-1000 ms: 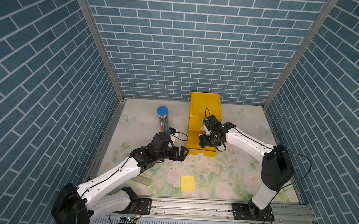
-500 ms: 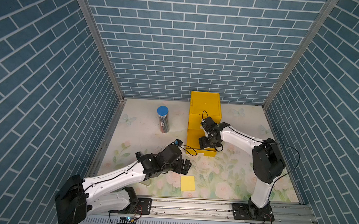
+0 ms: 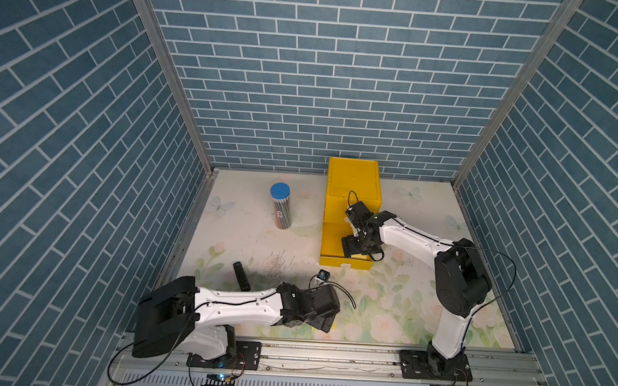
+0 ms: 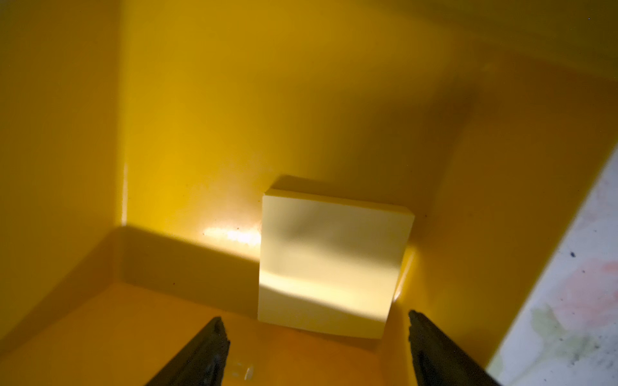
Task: Please put the sticky notes in the drawer by color
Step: Place the sticky notes in the drawer, then pick up the sticky notes from the center of the board.
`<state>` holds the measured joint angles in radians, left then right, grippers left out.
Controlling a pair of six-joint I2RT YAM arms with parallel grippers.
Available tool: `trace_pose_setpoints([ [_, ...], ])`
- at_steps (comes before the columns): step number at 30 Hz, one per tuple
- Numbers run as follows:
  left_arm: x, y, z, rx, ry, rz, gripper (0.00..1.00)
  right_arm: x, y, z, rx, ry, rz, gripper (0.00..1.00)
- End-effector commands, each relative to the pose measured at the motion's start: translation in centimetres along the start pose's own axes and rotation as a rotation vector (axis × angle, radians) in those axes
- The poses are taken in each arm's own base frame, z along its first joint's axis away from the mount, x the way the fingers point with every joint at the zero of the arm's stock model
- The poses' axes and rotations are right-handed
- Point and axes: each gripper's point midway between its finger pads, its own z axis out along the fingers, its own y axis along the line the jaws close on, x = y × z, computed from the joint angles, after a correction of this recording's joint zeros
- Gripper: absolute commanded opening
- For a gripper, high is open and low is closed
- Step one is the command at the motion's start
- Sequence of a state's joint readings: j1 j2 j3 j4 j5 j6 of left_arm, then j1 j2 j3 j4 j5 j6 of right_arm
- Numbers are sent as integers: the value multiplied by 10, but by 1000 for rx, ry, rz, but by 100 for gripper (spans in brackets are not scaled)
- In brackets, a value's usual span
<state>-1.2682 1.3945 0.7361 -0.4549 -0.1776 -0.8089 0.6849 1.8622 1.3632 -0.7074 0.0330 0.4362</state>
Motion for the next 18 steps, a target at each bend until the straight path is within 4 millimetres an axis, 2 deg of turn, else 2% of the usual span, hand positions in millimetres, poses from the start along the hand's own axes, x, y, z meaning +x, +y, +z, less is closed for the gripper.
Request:
trace_pose_setpoints([
  [1, -7, -8, -2, -37, -25, -9, 100, -9, 6, -28, -42, -90, -18, 86],
  [6, 9, -15, 8, -24, 23, -33, 100, 9, 0, -45, -22, -95, -1, 85],
  [10, 23, -18, 14, -56, 57, -36, 100, 21, 6, -58, -31, -114, -4, 85],
  [16, 34, -25, 26, -39, 88, -64, 100, 32, 2, -62, -39, -134, -4, 86],
  [18, 36, -18, 27, -102, 94, -51, 100, 36, 1, -60, -45, -129, -5, 85],
])
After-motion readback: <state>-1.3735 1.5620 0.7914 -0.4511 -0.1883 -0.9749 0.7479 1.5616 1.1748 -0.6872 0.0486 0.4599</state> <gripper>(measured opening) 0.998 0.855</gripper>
